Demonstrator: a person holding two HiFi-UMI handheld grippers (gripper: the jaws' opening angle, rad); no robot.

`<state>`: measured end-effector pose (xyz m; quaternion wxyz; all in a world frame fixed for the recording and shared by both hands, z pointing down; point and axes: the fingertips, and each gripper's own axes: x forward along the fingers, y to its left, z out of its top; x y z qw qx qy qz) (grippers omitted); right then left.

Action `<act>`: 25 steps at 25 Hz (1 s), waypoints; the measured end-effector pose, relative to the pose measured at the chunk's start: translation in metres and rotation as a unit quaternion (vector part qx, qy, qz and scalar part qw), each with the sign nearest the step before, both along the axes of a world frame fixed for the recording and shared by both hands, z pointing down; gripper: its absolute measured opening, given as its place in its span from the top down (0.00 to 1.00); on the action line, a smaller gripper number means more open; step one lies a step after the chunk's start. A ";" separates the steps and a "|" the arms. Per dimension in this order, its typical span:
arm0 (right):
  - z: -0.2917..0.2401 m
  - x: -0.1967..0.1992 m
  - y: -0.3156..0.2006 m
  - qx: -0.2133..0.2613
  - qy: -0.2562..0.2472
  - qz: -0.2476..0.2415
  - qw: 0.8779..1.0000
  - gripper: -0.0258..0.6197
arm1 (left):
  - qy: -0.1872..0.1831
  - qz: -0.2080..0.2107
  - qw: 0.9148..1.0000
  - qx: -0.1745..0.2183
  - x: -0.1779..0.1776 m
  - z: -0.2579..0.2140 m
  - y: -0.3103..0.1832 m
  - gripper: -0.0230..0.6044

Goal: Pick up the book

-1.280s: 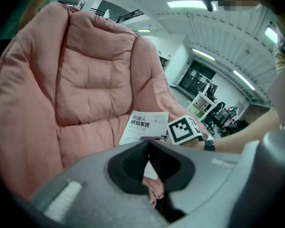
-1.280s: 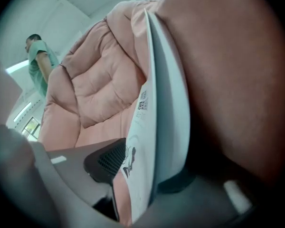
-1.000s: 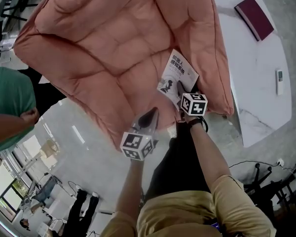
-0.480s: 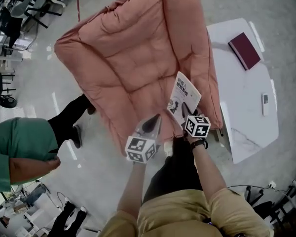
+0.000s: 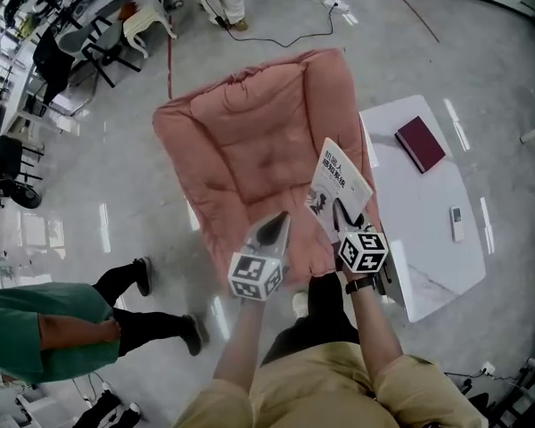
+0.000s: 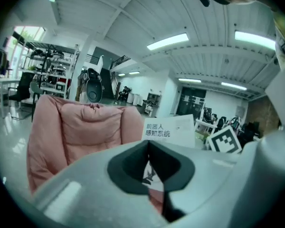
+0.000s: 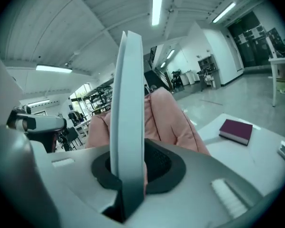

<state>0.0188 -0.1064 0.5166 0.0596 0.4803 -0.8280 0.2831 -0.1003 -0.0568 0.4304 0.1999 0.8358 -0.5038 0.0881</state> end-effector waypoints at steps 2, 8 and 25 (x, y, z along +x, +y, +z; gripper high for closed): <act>-0.038 0.002 0.000 0.026 -0.004 0.004 1.000 0.88 | -0.006 -0.007 1.000 0.025 -0.004 -0.030 0.002 0.96; -0.149 0.001 0.003 0.116 0.004 0.003 0.993 0.88 | -0.016 -0.038 0.993 0.107 -0.023 -0.124 0.005 0.96; -0.332 -0.034 0.066 0.277 0.000 -0.016 0.961 0.89 | -0.038 -0.112 0.963 0.241 -0.060 -0.268 0.070 0.96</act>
